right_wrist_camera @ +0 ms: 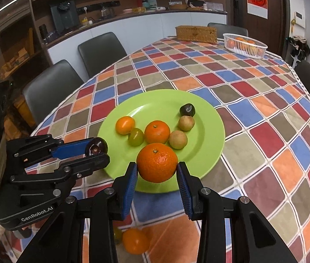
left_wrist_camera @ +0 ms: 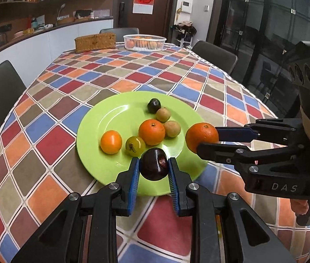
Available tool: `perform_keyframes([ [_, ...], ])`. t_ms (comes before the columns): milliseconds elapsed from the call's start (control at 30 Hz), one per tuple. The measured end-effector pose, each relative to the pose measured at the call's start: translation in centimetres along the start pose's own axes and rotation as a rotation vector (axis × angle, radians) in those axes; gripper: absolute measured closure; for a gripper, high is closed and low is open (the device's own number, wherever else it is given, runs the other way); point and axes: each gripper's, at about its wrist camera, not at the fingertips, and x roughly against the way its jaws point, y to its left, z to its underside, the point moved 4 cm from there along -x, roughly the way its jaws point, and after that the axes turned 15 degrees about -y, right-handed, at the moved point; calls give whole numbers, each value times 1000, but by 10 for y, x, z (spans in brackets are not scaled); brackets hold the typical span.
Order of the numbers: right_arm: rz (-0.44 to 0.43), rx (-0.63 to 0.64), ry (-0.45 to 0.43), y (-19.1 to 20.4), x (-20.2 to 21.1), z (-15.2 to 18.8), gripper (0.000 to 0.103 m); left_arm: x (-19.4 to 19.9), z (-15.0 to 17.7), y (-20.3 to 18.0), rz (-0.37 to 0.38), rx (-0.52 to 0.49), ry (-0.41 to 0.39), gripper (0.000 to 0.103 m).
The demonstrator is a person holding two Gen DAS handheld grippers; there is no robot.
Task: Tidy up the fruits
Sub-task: 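Carry plum with left gripper while right gripper carries orange onto plate, release, then withdraw both open grippers from the plate toward the last two fruits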
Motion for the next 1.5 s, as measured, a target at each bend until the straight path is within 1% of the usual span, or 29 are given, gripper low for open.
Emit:
perform_keyframes([
  [267, 10, -13, 31, -6, -24, 4, 65, -17, 6, 8, -3, 3, 25, 76],
  [300, 9, -18, 35, -6, -26, 5, 65, -17, 7, 9, -2, 7, 27, 75],
  [367, 15, -22, 33, -7, -28, 6, 65, -16, 7, 10, -5, 7, 23, 69],
  [433, 28, -13, 23, -7, -27, 5, 60, -13, 7, 10, -17, -5, 17, 67],
  [500, 32, -6, 14, -7, -23, 4, 59, -8, 7, 10, -36, -18, 12, 67],
  [633, 37, 10, -1, -4, -12, 5, 59, 5, 5, 7, -55, -26, -3, 63],
  [833, 37, 43, -40, 7, 18, 4, 59, 38, -3, -7, -69, -68, -55, 57],
  [967, 39, 75, -83, 16, 45, 0, 59, 64, -9, -19, -71, -99, -95, 51],
  [1100, 43, 99, -119, 23, 70, -3, 59, 88, -11, -32, -75, -116, -130, 48],
  [1133, 46, 104, -126, 25, 77, -3, 56, 92, -11, -35, -76, -118, -134, 47],
  [1200, 50, 109, -140, 27, 88, -2, 54, 102, -9, -40, -78, -124, -147, 46],
  [1367, 50, 133, -150, 33, 109, 6, 54, 120, 2, -53, -77, -138, -159, 43],
  [1500, 45, 140, -142, 35, 118, 17, 54, 127, 13, -64, -64, -160, -165, 40],
])
